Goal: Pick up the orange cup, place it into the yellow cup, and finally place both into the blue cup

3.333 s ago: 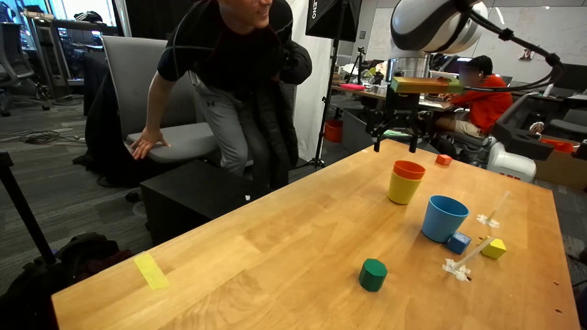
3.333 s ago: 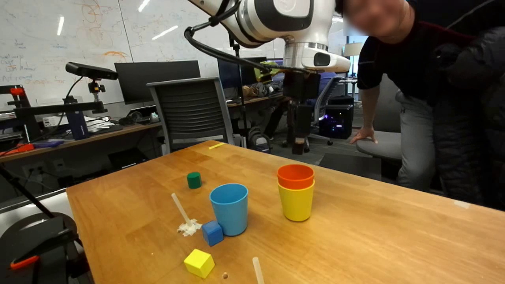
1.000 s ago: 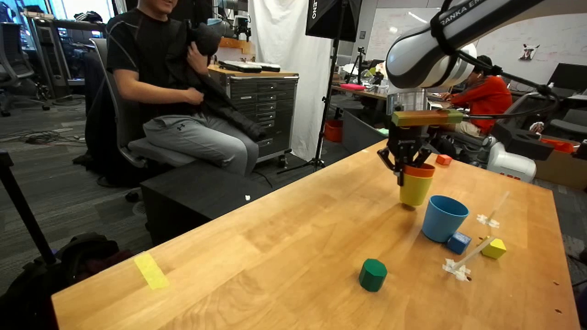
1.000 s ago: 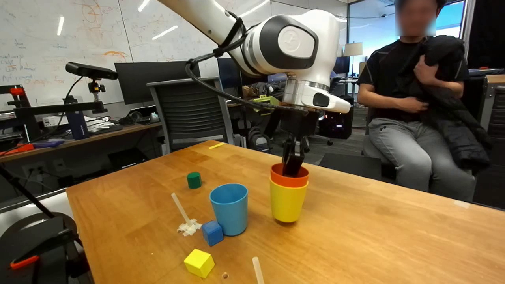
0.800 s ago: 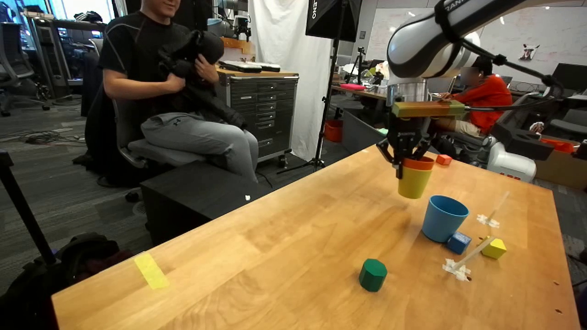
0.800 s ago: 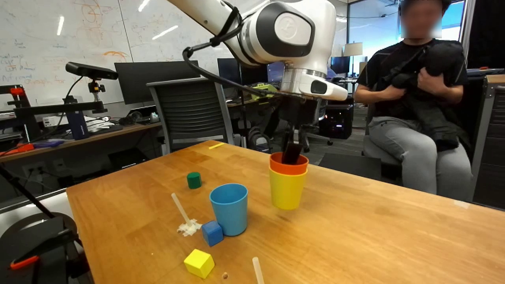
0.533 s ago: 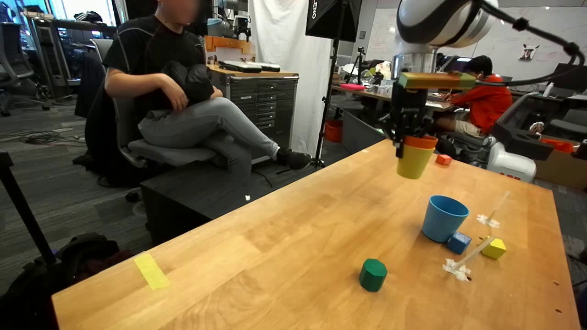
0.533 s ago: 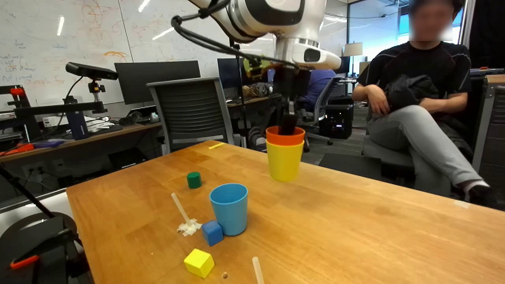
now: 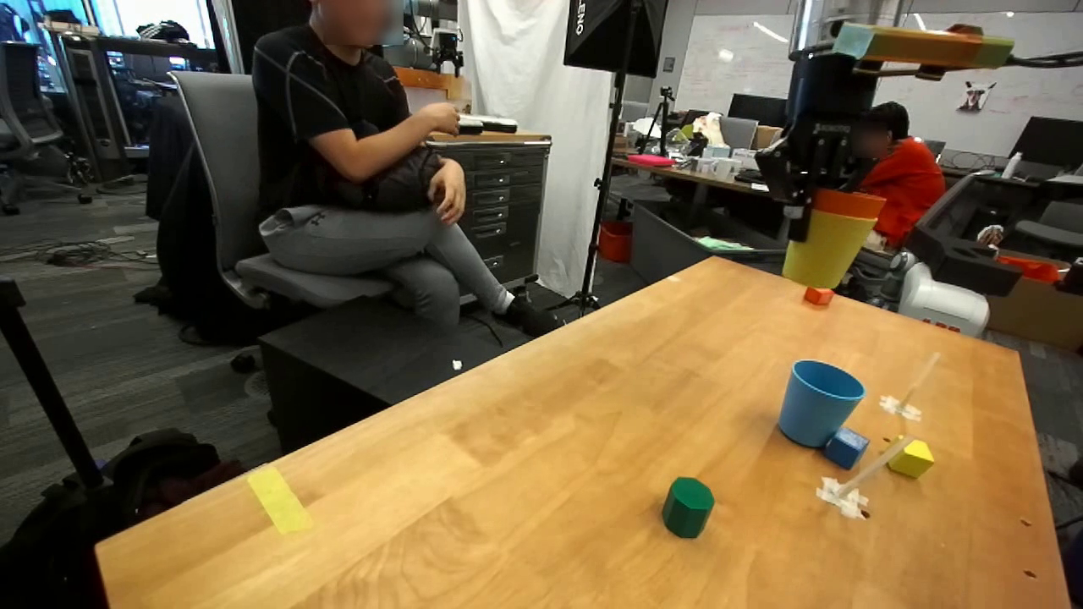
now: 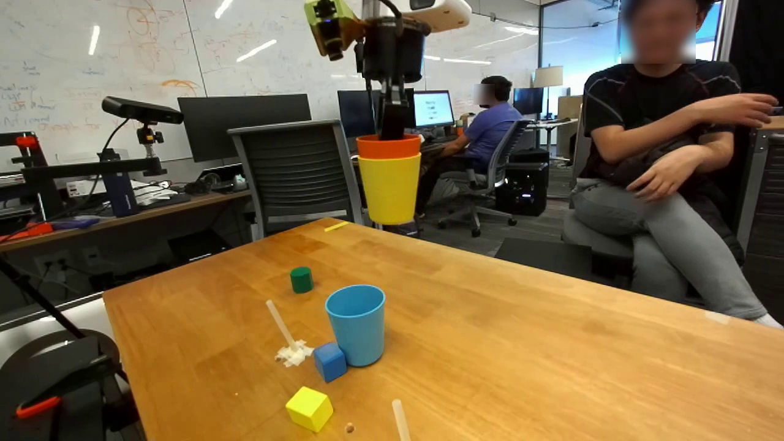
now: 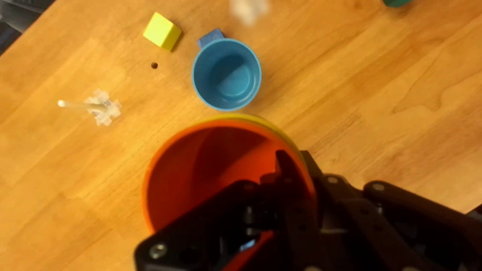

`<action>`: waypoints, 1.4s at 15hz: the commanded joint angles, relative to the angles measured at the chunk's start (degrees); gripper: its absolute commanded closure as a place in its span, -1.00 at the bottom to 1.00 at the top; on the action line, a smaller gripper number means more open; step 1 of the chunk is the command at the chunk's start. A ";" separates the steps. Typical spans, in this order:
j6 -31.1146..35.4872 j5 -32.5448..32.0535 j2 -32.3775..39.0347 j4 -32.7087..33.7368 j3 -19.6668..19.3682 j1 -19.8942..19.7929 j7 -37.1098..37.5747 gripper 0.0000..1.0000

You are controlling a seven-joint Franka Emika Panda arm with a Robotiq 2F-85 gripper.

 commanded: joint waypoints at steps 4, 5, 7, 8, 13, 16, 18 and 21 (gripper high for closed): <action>3.30 -2.56 -7.72 -12.62 1.46 -0.03 -1.84 0.96; 4.01 -2.42 -7.12 -13.39 1.53 -0.12 -2.13 0.96; 6.49 -2.45 -6.31 -15.24 1.59 -0.16 -2.79 0.96; 8.15 -2.37 -5.75 -15.95 1.56 -0.20 -2.97 0.96; 12.64 -1.77 -2.99 -17.42 1.48 -0.27 -3.70 0.96; 15.25 -2.09 -1.79 -17.94 1.43 -0.08 -3.64 0.96; 16.29 -1.99 -1.22 -18.13 1.45 -0.02 -3.84 0.96; 17.05 -2.01 -0.40 -18.19 1.45 0.05 -4.04 0.96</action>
